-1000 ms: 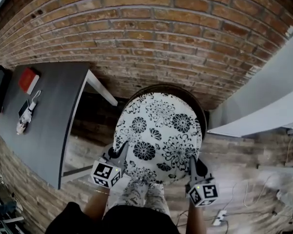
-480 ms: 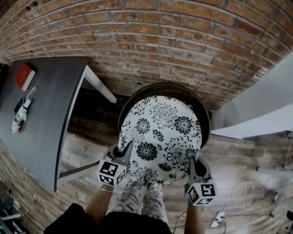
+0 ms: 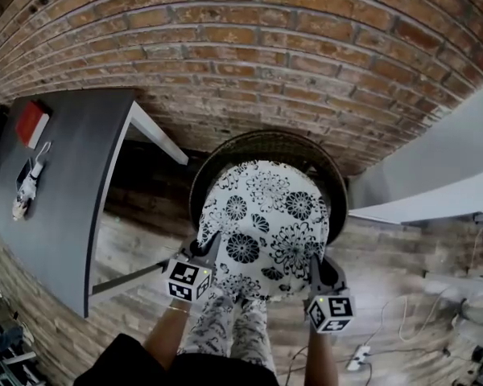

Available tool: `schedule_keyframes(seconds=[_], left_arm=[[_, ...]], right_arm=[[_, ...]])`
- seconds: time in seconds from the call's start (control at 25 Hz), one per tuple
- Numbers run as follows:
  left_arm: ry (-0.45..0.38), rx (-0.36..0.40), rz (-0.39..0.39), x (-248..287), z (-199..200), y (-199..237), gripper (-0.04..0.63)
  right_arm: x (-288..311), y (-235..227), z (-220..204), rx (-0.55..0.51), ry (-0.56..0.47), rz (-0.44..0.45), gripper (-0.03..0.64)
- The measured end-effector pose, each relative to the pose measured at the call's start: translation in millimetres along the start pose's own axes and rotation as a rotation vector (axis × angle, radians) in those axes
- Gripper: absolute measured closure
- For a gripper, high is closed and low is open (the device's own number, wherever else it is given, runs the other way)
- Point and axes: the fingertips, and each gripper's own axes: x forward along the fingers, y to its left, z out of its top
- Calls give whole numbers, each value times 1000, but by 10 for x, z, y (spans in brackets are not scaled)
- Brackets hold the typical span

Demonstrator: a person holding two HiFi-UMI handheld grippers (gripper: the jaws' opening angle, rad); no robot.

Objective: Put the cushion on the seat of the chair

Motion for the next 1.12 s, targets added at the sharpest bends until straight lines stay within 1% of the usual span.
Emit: schedule_keyframes(seconds=[0.2,0.56,0.84,1.12], left_arm=[[19,-24,-3,149,-134,63,583],[75,-22,-14,365,-413,132,583],[80,-57,-7,499,-574,211,583],[103,-74,10,620,-802,290,583]], right_arm=[[80,-84,-117,3,24,-12,598],[276,-163,-347,20,69,-24,598],[441,-211,-493,9,88,-28,598],[576,-262,-675,2,119,-33,598]])
